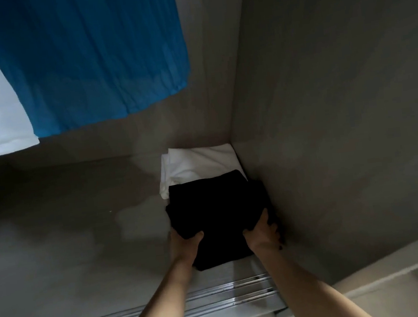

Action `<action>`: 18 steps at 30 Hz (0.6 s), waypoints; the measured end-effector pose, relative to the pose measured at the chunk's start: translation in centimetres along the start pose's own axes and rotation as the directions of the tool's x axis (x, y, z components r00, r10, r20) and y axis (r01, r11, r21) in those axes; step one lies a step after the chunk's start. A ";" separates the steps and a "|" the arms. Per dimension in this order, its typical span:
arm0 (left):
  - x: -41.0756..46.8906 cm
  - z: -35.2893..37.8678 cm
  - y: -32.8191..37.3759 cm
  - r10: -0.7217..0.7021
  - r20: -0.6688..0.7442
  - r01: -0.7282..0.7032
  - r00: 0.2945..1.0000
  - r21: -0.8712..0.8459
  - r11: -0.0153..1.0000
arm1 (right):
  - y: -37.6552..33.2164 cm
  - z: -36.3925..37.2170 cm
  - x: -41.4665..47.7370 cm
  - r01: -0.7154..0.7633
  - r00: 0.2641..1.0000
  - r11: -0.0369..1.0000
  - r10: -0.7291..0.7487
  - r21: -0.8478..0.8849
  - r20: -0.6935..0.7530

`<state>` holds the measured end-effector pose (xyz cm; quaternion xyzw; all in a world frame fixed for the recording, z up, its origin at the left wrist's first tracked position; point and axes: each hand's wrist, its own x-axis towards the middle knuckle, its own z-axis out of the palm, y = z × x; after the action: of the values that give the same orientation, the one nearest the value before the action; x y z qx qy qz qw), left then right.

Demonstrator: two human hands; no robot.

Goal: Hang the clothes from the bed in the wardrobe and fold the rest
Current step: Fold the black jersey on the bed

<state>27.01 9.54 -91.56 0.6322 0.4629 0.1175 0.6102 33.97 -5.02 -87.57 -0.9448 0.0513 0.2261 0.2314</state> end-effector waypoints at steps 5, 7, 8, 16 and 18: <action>-1.3 -0.3 1.7 0.107 0.011 -0.104 0.994 0.326 0.940 | 0.6 0.1 0.8 0.099 0.995 0.994 -0.099 0.049 -0.004; -2.1 0.1 2.6 0.277 -0.040 -0.244 0.960 0.362 0.900 | 0.0 0.6 0.4 0.213 0.976 0.977 -0.213 -0.003 -0.050; -2.4 0.3 3.1 0.350 -0.076 -0.306 0.933 0.342 0.889 | -0.5 0.8 0.3 0.275 0.959 0.961 -0.276 -0.026 -0.069; -0.1 -1.9 2.4 0.045 -0.022 -0.034 0.999 0.367 0.929 | -0.7 -0.3 1.7 0.510 0.859 0.737 -0.463 -0.444 0.217; -0.3 -2.5 1.5 0.075 0.067 -0.096 0.995 0.428 0.899 | -0.3 -0.6 1.7 0.487 0.874 0.734 -0.405 -0.474 0.270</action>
<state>25.72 11.16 -89.57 0.7735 0.4342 0.0237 0.4610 35.79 -5.03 -87.80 -0.9360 -0.2585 0.2387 0.0135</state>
